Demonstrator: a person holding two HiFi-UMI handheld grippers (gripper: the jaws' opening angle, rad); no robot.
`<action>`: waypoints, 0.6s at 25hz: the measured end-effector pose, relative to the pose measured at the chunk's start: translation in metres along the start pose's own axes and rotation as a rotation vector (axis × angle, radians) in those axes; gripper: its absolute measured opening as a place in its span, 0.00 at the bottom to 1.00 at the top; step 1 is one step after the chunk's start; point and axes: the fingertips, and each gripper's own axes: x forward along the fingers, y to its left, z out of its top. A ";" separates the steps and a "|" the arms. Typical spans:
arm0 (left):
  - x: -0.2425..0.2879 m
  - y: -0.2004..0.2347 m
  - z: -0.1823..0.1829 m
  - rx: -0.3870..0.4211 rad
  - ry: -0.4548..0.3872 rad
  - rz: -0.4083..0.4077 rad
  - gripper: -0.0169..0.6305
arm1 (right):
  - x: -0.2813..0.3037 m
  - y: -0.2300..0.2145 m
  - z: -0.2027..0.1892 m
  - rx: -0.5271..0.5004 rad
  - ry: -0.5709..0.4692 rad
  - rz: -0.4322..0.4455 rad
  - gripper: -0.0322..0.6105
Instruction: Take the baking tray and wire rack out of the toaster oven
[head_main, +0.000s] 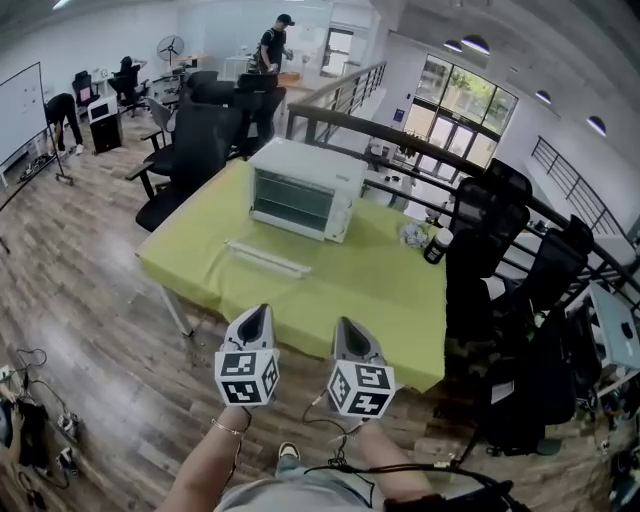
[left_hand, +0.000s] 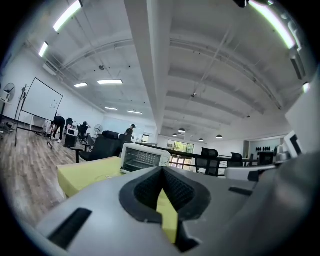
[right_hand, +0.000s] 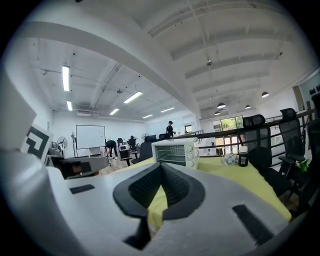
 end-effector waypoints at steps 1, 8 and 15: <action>0.010 -0.001 0.001 0.000 -0.001 0.002 0.02 | 0.008 -0.006 0.003 -0.002 0.000 0.004 0.05; 0.061 0.001 0.001 0.011 0.003 0.030 0.02 | 0.058 -0.040 0.008 0.001 0.010 0.025 0.05; 0.102 0.021 -0.001 0.008 0.022 0.054 0.02 | 0.103 -0.050 0.000 0.020 0.037 0.037 0.05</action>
